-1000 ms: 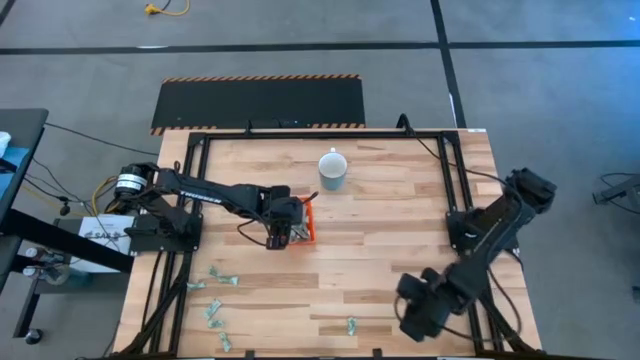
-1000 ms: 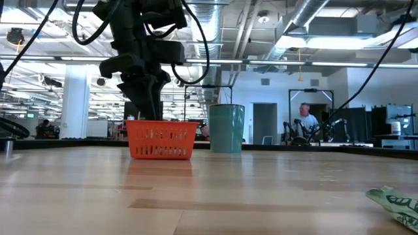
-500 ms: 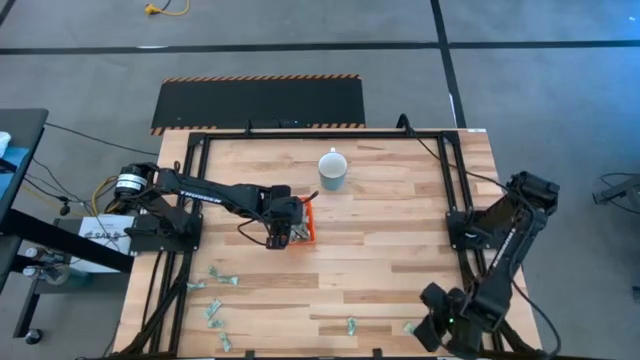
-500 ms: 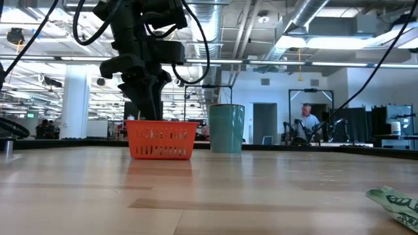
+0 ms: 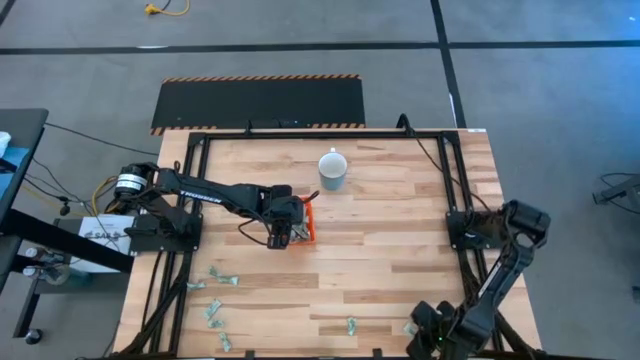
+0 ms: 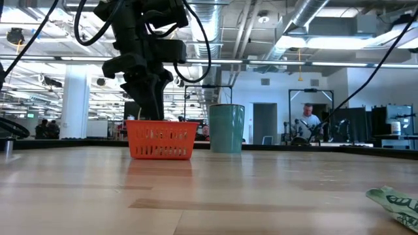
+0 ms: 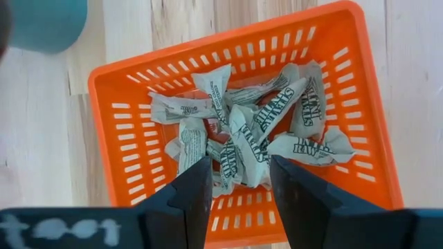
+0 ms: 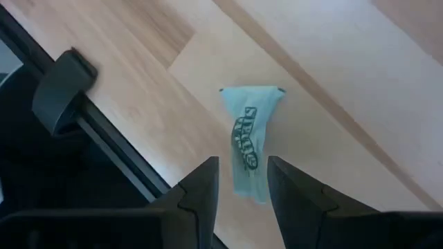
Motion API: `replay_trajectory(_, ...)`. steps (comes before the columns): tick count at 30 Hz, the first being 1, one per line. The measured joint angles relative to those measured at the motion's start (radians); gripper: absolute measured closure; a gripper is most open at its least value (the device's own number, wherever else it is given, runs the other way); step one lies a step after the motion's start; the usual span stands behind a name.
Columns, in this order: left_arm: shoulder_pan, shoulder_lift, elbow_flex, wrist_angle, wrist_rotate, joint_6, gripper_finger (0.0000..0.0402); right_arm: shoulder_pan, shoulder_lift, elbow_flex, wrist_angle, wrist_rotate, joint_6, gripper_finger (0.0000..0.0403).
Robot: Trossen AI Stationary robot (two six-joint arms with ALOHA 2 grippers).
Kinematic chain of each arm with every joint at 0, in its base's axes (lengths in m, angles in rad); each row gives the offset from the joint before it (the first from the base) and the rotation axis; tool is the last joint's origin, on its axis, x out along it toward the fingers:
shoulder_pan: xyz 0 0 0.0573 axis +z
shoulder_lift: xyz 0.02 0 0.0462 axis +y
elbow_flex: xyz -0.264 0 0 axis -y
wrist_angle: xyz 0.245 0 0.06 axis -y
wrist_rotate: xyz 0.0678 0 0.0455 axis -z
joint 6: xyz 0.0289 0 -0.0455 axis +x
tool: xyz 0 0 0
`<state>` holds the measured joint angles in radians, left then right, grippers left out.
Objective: Pick and place items into bin
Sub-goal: Put the green stevia packet into the orange bin
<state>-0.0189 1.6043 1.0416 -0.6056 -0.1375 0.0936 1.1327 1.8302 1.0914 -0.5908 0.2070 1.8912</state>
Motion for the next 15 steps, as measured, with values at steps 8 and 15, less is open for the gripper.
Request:
replay_trajectory(8,0.000,0.000,0.000,0.006,0.000,-0.002,0.0264,-0.031,0.037,0.008,-0.016,-0.091,-0.029,0.0290)
replay_trajectory(15,0.000,0.000,0.000,0.007,0.000,-0.003,0.0264,-0.036,0.030,0.005,-0.030,-0.096,-0.091,0.0344)
